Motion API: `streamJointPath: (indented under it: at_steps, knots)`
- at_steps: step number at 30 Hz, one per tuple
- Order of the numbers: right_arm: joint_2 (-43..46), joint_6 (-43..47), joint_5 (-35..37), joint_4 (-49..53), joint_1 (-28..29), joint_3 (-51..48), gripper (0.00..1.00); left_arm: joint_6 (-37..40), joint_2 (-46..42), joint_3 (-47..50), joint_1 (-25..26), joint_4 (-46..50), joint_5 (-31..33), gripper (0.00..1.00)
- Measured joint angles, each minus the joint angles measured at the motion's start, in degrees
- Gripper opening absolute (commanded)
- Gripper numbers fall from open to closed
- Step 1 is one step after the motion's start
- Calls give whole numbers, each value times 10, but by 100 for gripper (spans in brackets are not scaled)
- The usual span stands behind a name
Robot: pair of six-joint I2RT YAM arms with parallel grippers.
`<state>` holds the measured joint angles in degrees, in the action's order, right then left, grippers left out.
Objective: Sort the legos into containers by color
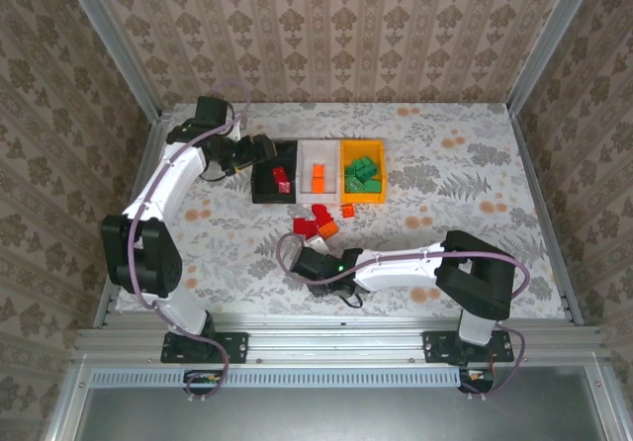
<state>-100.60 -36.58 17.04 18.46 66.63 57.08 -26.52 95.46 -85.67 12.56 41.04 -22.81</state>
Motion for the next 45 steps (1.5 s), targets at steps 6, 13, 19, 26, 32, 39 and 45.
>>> streamJointPath:
  at_steps: [6,13,19,26,32,39,45]
  knots:
    - [4,-12,39,17,19,5,22,-4,-14,0,1,-14,-19,80]
    - [82,10,73,58,19,26,22,-7,-14,0,0,-17,-25,80]
    - [83,71,61,49,-106,119,24,-9,-16,2,0,-21,-25,80]
    - [-87,125,1,45,-251,296,24,-10,-16,9,-10,-25,-25,80]
    - [-210,148,-35,88,-298,418,30,-18,-16,14,-14,-28,-25,80]
    - [-247,174,-50,125,-305,485,44,-22,-16,15,-14,-34,-28,80]
    - [-159,182,-54,100,-302,380,45,-22,-15,18,-5,-41,-39,78]
